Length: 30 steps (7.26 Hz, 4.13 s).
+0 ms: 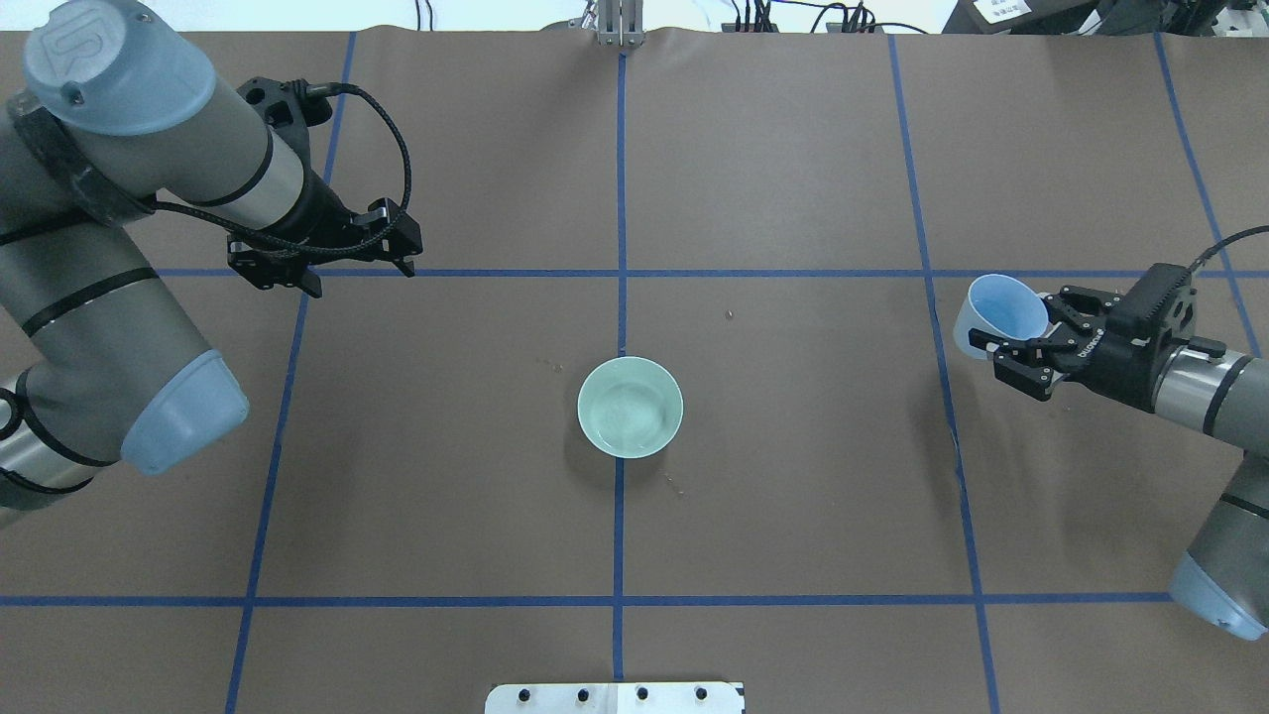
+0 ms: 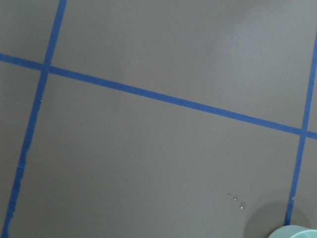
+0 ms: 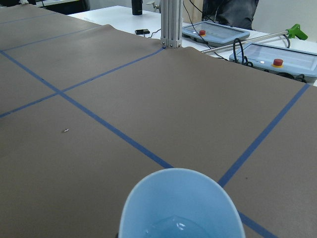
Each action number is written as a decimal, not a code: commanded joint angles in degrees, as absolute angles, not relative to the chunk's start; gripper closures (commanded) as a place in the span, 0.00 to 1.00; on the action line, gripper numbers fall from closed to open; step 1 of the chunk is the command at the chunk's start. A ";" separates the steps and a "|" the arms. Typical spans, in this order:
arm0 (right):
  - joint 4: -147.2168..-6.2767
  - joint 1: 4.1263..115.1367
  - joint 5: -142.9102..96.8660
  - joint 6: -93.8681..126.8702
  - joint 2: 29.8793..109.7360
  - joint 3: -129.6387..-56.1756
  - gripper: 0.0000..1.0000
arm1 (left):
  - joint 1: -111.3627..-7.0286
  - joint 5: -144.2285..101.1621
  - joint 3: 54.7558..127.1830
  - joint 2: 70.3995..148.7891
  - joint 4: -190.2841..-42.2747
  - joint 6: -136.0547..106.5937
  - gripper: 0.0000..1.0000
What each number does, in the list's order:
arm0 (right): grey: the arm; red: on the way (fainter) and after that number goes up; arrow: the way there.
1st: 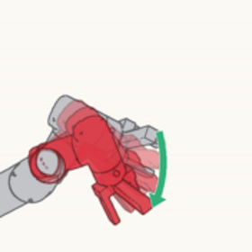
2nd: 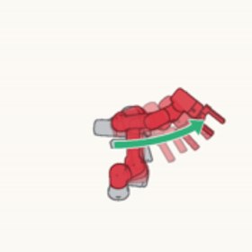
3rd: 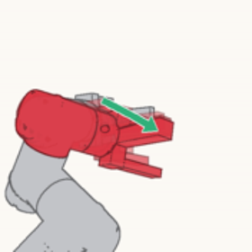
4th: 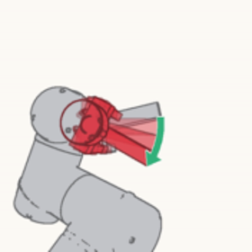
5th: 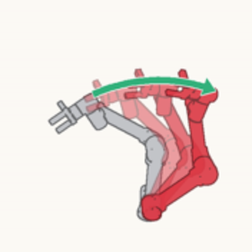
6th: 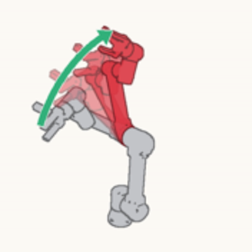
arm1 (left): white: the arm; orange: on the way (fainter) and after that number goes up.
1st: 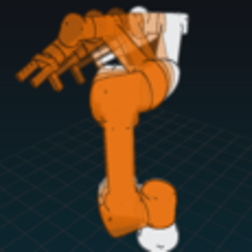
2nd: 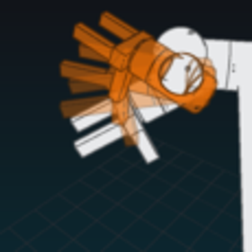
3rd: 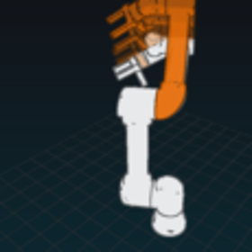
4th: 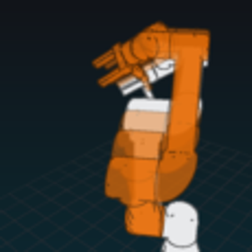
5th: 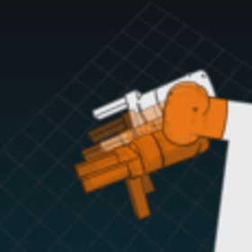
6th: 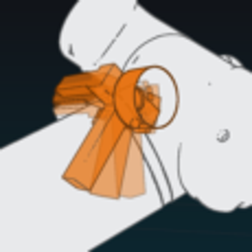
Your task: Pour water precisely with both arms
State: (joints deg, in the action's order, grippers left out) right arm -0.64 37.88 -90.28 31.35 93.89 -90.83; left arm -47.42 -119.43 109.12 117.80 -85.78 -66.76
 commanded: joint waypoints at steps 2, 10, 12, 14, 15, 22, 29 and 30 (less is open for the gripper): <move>-22.96 22.75 -73.40 31.20 86.34 -101.49 0.70 | -52.11 -119.62 104.78 116.02 -85.25 -56.53 0.01; -73.72 11.60 -66.88 30.41 68.82 -112.15 0.70 | -55.46 -119.71 100.64 114.43 -85.96 -48.78 0.00; -80.12 11.51 -66.80 27.53 66.55 -112.06 0.70 | -55.37 -119.71 100.63 113.91 -86.04 -48.69 0.01; -86.98 11.51 -66.71 25.94 63.03 -111.89 0.70 | -55.28 -119.71 100.63 113.82 -86.04 -48.78 0.00; -89.45 11.69 -66.62 23.67 61.71 -111.71 0.70 | -55.28 -119.71 100.63 113.82 -86.04 -48.78 0.00; -103.44 14.06 -70.58 18.55 54.84 -108.19 0.72 | -55.28 -119.71 100.63 113.82 -86.13 -48.78 0.00; -112.21 14.06 -70.31 15.39 49.32 -105.12 0.74 | -55.20 -119.71 100.81 113.38 -86.13 -48.87 0.00; -114.93 14.15 -70.31 14.42 48.18 -105.12 0.74 | -55.20 -119.71 100.81 113.38 -86.13 -48.87 0.01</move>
State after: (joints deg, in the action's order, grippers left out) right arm -111.80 14.09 -70.35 15.68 49.41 -105.18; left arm -55.22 -119.71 100.76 113.39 -86.13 -48.83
